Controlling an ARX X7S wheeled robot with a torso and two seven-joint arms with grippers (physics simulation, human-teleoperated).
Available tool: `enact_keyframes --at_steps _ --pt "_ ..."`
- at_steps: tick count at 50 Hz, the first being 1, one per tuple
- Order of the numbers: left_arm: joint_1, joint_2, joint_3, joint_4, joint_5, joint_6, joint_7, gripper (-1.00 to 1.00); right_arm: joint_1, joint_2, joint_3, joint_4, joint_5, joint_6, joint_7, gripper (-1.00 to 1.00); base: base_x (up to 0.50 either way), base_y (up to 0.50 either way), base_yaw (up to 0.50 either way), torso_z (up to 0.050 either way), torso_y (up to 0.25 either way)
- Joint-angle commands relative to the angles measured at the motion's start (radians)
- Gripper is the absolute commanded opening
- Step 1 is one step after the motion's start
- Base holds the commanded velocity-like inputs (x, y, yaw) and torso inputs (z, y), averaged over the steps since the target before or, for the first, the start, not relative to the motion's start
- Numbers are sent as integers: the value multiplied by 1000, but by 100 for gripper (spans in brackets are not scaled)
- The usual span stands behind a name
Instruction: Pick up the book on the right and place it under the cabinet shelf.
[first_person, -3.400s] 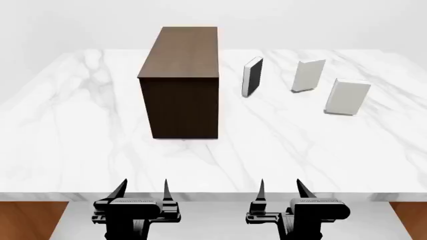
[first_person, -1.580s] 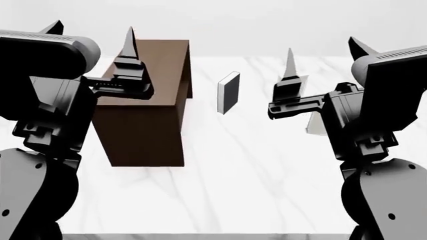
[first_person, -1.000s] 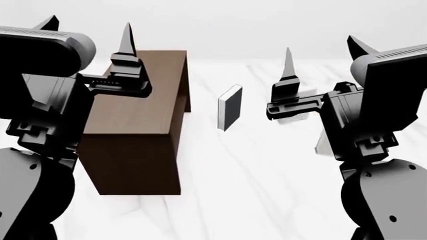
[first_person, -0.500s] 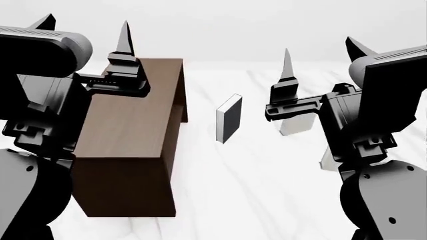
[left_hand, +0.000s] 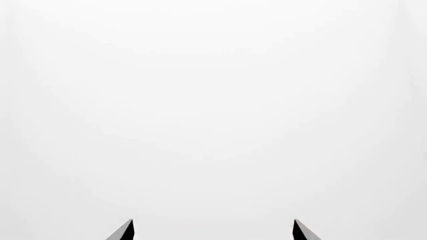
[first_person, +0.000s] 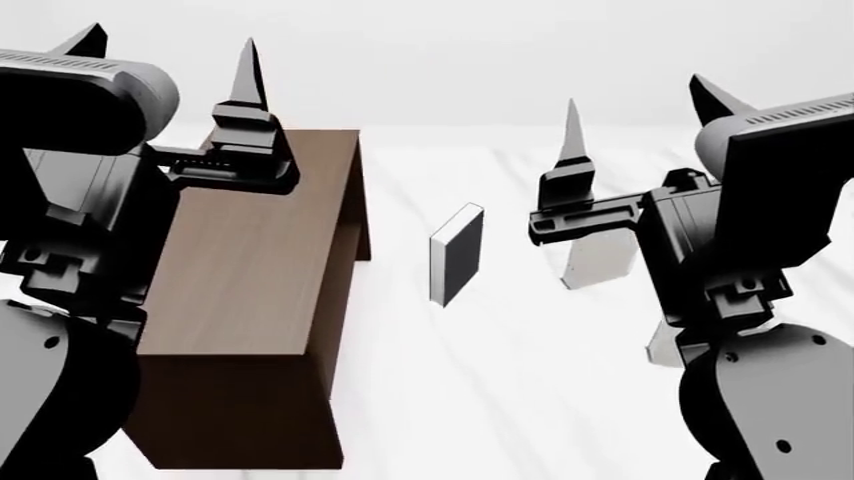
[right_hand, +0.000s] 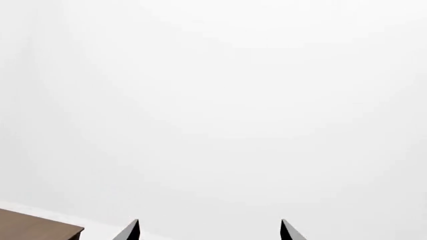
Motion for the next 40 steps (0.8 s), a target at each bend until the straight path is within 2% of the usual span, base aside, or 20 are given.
enact_keyframes --at_steps 1,10,19,27,30,33,37,40 --pt "-3 -4 -3 3 -15 -6 -10 100 -11 3 -1 3 6 -19 3 100 445 0 0 0 0" --pt "-4 -7 -2 1 -24 -2 -19 100 -17 2 4 6 13 -23 6 100 381 0 0 0 1" --pt "-14 -7 -9 11 -41 -18 -28 100 -18 9 -3 2 16 -13 12 100 110 0 0 0 1" --pt "-56 7 -39 59 -80 -95 -45 100 84 38 16 -31 74 172 -46 100 0 0 0 0 0" --pt "-82 9 -66 82 -135 -138 -75 100 160 75 21 -28 104 274 -88 100 0 0 0 0 0" --pt "-109 -17 -106 83 -275 -157 -167 100 232 141 34 5 194 333 -82 100 0 0 0 0 0" --pt "-138 -41 -156 82 -424 -182 -265 100 332 298 53 93 522 332 92 100 0 0 0 0 0" --pt "-120 -71 -177 80 -501 -170 -319 100 399 439 -44 138 555 285 58 100 0 0 0 0 0"
